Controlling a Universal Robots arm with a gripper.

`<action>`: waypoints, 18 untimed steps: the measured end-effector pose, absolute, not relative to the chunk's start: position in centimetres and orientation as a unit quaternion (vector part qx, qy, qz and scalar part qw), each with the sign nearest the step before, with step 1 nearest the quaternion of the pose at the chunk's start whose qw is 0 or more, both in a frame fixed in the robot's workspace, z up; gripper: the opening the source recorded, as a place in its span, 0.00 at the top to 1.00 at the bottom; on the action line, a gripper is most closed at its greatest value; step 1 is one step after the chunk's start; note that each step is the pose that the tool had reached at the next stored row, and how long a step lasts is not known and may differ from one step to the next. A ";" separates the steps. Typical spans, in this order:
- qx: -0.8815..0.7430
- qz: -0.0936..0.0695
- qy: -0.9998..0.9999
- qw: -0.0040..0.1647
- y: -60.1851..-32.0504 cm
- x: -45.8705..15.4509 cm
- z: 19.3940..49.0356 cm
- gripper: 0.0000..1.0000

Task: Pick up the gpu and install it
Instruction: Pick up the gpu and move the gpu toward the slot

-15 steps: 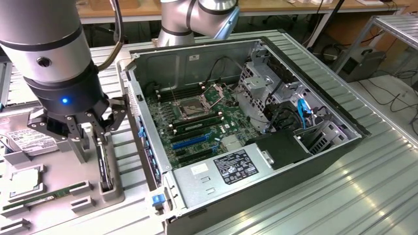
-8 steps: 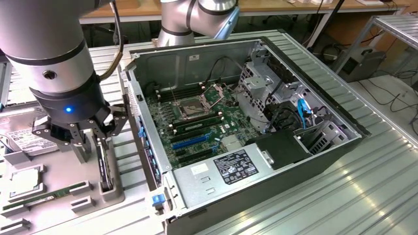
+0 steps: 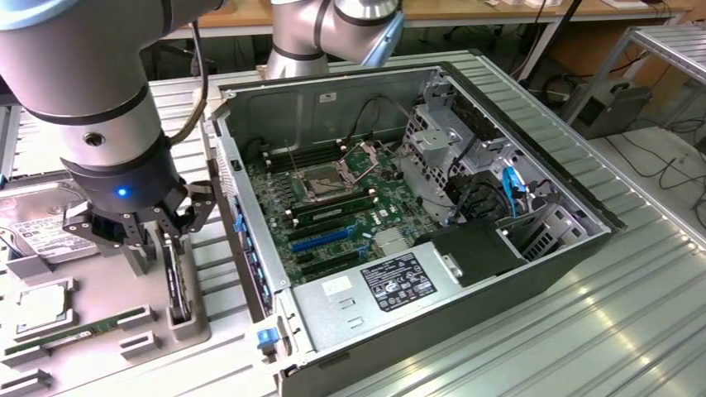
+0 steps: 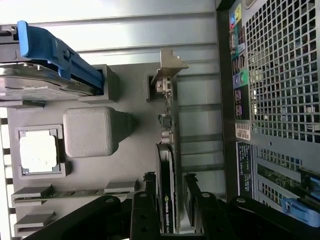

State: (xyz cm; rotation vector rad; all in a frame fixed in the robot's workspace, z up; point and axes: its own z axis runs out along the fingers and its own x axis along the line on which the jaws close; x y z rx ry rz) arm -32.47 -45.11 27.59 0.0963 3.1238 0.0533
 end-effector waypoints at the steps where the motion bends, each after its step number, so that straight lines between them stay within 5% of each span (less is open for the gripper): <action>1: 0.029 0.017 0.999 0.008 -45.1 -32.5 27.4 0.64; 18: 0.026 0.017 0.999 0.007 -45.0 -32.5 24.7 0.64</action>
